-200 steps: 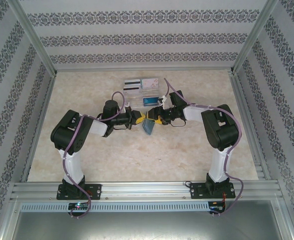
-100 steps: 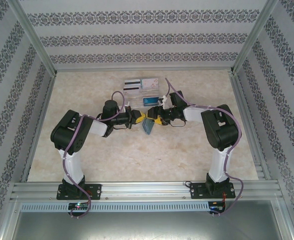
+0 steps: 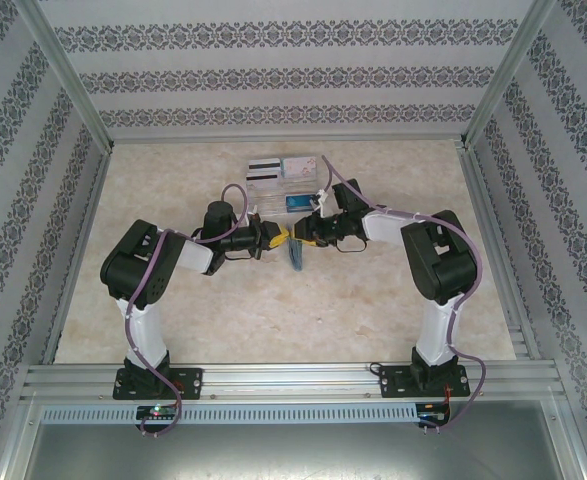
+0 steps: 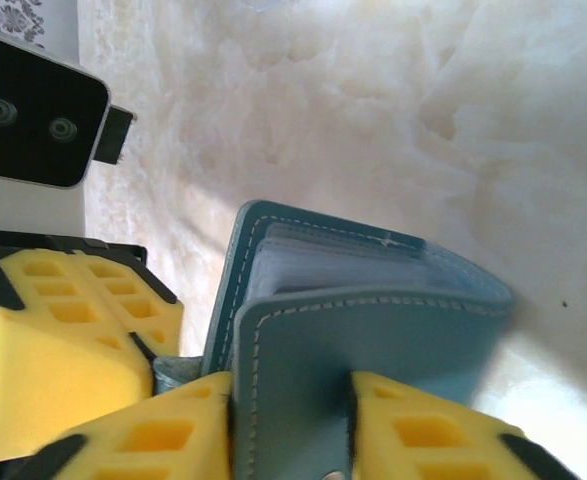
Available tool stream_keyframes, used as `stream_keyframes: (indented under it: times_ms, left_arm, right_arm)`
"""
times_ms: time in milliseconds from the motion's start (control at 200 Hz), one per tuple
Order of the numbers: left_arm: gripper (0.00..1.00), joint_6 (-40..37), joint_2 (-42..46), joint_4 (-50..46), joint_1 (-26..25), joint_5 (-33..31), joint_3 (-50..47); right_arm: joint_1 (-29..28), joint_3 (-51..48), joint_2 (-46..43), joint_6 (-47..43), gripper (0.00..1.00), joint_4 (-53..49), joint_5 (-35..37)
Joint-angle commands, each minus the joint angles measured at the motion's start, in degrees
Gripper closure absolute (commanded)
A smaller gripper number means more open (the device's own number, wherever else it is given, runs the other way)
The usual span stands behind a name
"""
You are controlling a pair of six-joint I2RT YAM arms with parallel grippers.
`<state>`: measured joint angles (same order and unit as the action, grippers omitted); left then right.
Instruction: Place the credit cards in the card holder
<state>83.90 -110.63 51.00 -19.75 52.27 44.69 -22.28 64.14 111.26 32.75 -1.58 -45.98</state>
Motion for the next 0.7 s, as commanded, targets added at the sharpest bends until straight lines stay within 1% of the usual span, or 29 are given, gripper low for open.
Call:
stream_keyframes:
  times_ms: [0,80,280,440,530,585,644,694]
  left_arm:
    - [1.0,1.2,2.53,8.97,0.77,1.67,1.64]
    - [1.0,1.54,2.44,9.48,1.17,1.95,1.35]
    - [1.0,2.73,2.13,12.63,2.9,2.17,-1.16]
    - [1.0,5.47,-0.31,17.18,3.07,2.48,-1.46]
    - [1.0,5.35,-0.68,17.04,2.97,2.83,-1.05]
    - [1.0,4.44,-0.72,15.6,2.6,3.38,-0.5]
    - [1.0,3.28,-1.04,13.6,1.89,4.46,0.58]
    - [1.0,2.03,-1.1,11.71,1.5,4.53,0.97]
  right_arm:
    - [-1.36,-1.19,2.47,-3.59,0.75,-10.25,6.2]
    - [-1.33,-0.46,2.47,-4.21,0.8,-11.36,6.79]
    - [-2.65,3.31,2.56,-7.06,0.81,-17.0,11.04]
    - [-2.94,4.45,2.89,-6.12,0.81,-16.03,9.34]
    - [-3.12,4.94,3.25,-6.03,0.76,-16.17,9.24]
    - [-3.12,4.86,3.35,-5.99,0.66,-16.28,9.19]
    - [-2.79,4.27,3.19,-5.69,0.62,-15.68,8.7]
    - [-2.06,3.38,2.85,-5.32,0.55,-15.14,7.92]
